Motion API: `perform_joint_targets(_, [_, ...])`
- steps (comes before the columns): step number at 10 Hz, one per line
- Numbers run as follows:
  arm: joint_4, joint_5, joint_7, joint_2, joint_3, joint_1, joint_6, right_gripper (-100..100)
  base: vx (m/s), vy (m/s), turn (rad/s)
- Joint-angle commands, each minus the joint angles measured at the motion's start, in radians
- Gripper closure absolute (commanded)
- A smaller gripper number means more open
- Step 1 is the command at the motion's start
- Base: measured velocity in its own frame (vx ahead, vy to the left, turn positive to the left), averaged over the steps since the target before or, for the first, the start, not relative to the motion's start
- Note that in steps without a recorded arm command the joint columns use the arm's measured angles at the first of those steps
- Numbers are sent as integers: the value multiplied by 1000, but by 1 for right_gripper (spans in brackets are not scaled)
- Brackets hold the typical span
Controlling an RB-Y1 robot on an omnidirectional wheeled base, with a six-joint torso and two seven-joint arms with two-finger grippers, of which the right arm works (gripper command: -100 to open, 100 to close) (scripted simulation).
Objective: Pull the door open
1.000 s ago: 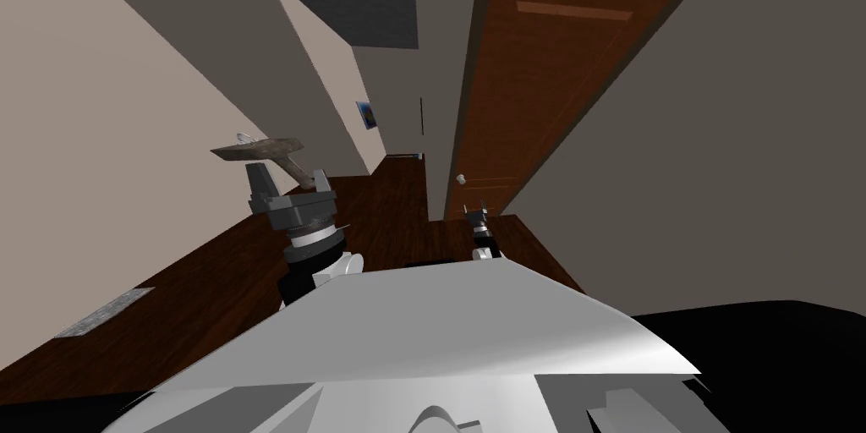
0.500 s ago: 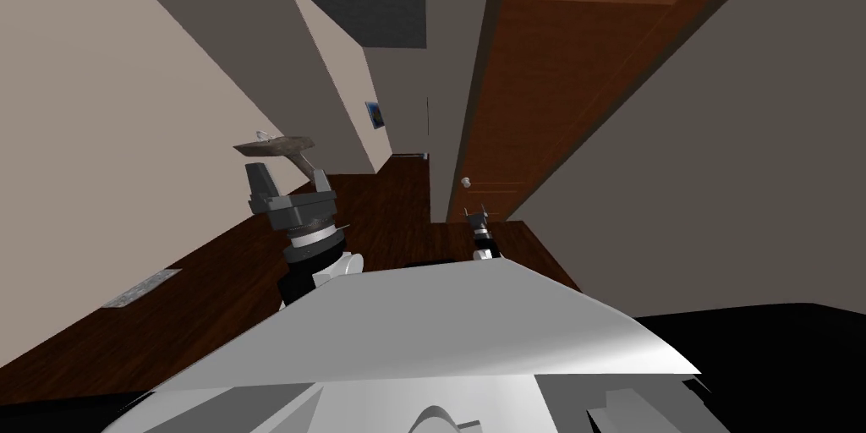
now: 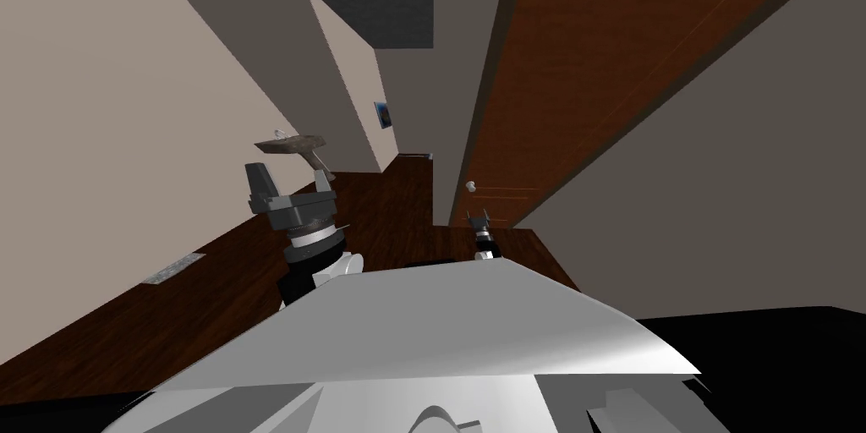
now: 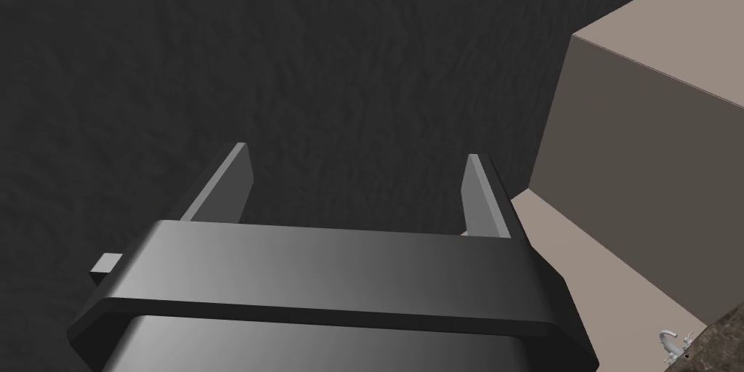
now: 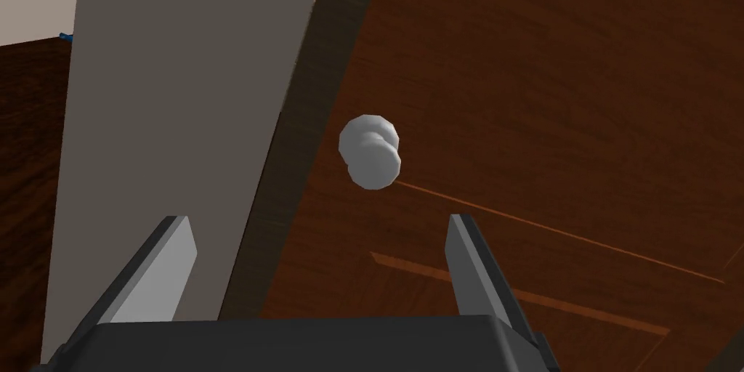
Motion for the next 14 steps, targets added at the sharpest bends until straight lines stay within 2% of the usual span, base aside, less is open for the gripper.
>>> perform_joint_targets(1, [22, -11, -29, -7, 4, -3, -11, -100, 55, -46, 39])
perform_joint_targets(10, [228, -148, -246, -59, 44, -61, -81, -100, 65, -49, 108])
perform_joint_targets(14, [278, -182, -299, -71, 54, -75, -98, -100, 42, -38, 62])
